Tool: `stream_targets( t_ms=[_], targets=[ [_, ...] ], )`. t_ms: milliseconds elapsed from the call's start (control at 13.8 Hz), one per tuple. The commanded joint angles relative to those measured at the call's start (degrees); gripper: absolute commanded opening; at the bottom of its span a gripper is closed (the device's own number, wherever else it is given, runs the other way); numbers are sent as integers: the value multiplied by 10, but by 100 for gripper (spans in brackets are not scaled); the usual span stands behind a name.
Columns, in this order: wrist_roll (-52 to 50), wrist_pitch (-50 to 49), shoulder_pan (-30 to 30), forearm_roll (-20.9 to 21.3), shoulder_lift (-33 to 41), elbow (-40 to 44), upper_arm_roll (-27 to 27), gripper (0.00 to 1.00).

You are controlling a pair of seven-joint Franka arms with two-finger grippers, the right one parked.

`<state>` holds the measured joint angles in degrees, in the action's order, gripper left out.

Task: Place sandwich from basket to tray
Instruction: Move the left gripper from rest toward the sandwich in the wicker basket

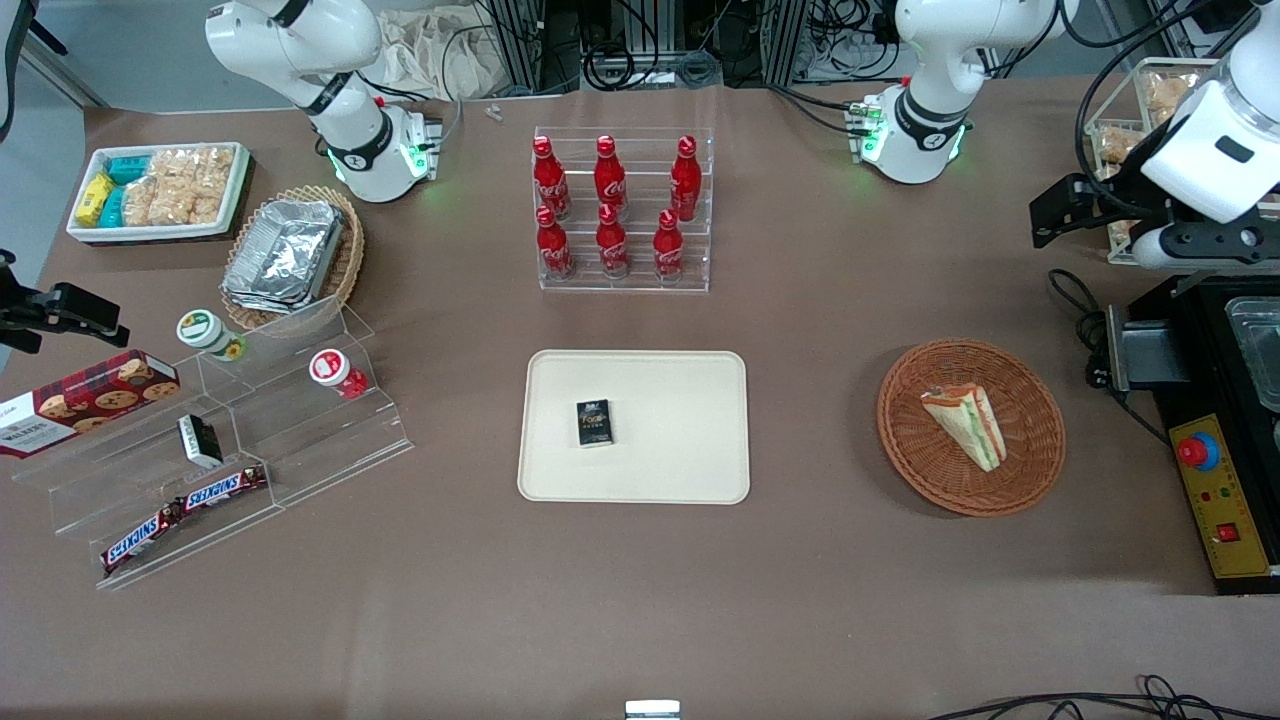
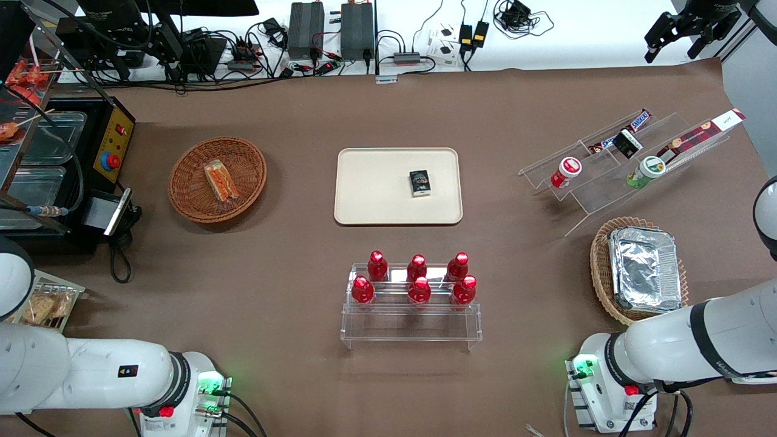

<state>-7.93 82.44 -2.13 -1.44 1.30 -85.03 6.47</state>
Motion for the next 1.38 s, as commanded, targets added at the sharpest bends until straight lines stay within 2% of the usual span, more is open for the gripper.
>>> stream_targets(
  t_ms=[0, 726, 1017, 1307],
  targets=[
    [-16, -17, -8, -4, -8, 21, -5, 100],
    [-37, -16, 2, -4, -13, 16, -8, 100],
    [-108, -13, 4, -1, -26, 4, -8, 100],
    [-156, 35, 5, 3, -23, -54, -10, 100]
  ],
)
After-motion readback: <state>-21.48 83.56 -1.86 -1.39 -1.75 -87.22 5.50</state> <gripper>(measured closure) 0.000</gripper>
